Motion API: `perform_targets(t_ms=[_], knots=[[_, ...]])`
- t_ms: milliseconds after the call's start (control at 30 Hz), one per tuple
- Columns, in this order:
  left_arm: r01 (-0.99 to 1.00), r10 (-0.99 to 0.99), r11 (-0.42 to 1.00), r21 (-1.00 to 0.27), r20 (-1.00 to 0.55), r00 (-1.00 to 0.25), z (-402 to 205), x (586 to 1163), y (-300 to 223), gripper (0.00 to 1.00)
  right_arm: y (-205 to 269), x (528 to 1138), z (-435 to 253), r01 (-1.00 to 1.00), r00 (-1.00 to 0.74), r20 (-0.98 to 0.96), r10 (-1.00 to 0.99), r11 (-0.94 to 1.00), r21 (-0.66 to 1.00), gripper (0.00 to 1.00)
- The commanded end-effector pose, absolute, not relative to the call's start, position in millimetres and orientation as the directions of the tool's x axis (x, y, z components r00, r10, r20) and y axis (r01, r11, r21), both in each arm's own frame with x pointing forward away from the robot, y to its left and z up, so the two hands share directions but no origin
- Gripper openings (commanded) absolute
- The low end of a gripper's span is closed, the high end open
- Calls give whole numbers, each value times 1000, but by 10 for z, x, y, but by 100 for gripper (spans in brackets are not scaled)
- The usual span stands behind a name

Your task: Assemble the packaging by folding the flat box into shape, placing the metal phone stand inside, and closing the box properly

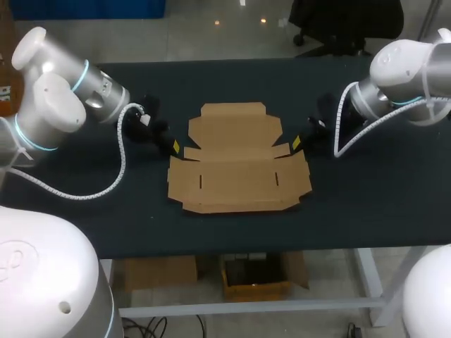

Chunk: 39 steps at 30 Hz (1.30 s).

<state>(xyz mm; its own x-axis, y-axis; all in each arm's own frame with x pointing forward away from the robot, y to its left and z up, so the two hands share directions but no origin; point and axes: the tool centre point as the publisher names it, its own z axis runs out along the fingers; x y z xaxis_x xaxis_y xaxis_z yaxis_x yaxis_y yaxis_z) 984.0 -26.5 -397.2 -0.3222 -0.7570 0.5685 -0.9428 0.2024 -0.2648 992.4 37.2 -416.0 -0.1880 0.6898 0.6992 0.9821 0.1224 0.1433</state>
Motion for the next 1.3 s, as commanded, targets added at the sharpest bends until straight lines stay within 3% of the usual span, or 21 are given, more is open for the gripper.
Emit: perform_targets(t_ms=[33, 1300], knots=[[-945, -750, 205, -257, 579, -320, -4040, 9879, -285, 0, 395, 9935, -4176, 982, -189, 700, 689, 123, 144, 0], [-943, -700, 225, -245, 633, -332, -4107, 9855, -421, 0, 428, 9863, -4255, 986, -156, 703, 694, 71, 149, 0]])
